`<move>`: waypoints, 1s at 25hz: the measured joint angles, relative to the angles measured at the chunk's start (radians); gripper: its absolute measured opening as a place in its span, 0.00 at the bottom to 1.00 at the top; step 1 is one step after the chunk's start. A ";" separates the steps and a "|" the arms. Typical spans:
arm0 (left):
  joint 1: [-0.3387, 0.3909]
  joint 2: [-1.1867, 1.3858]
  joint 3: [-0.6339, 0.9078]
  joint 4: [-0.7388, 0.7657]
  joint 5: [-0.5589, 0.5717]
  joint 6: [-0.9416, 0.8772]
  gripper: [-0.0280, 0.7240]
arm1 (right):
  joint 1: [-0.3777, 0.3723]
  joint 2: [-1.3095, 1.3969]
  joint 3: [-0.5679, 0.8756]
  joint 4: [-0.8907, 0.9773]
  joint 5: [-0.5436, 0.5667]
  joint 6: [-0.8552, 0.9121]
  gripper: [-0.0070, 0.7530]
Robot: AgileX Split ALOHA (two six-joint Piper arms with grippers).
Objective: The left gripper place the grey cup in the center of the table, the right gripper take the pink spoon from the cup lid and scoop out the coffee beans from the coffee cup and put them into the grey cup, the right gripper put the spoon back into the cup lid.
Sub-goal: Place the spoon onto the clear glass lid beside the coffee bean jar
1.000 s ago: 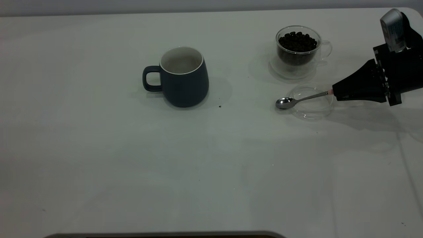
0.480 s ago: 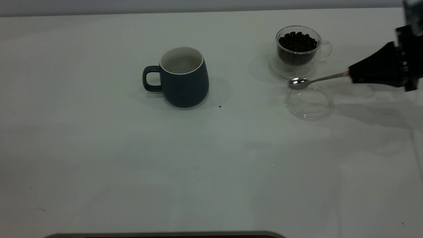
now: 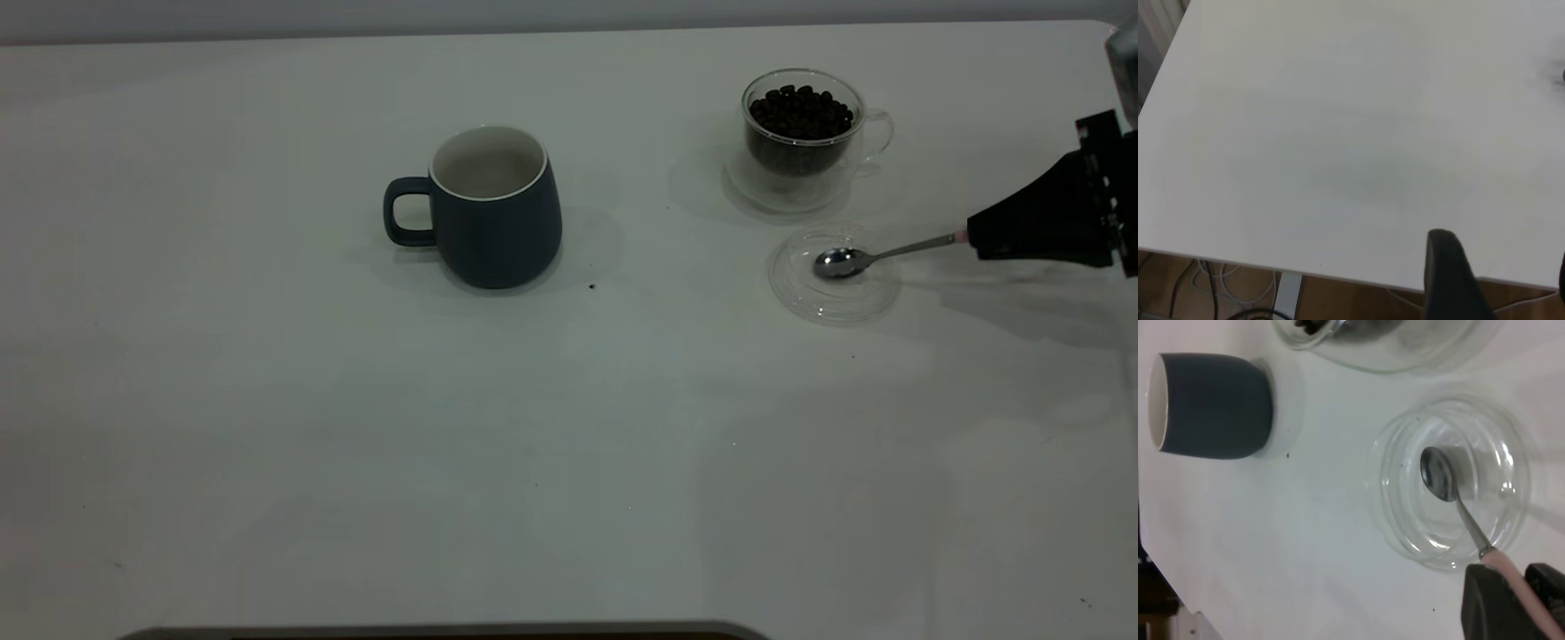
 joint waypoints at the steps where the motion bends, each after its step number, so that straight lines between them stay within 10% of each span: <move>1: 0.000 0.000 0.000 0.000 0.000 0.000 0.64 | 0.000 0.010 0.000 0.016 0.002 -0.004 0.13; 17: 0.000 0.000 0.000 0.000 0.000 0.000 0.64 | 0.041 0.055 0.000 0.076 0.008 -0.043 0.18; 25: 0.000 0.000 0.000 0.000 0.000 0.000 0.64 | 0.041 0.062 0.000 0.082 -0.056 -0.044 0.42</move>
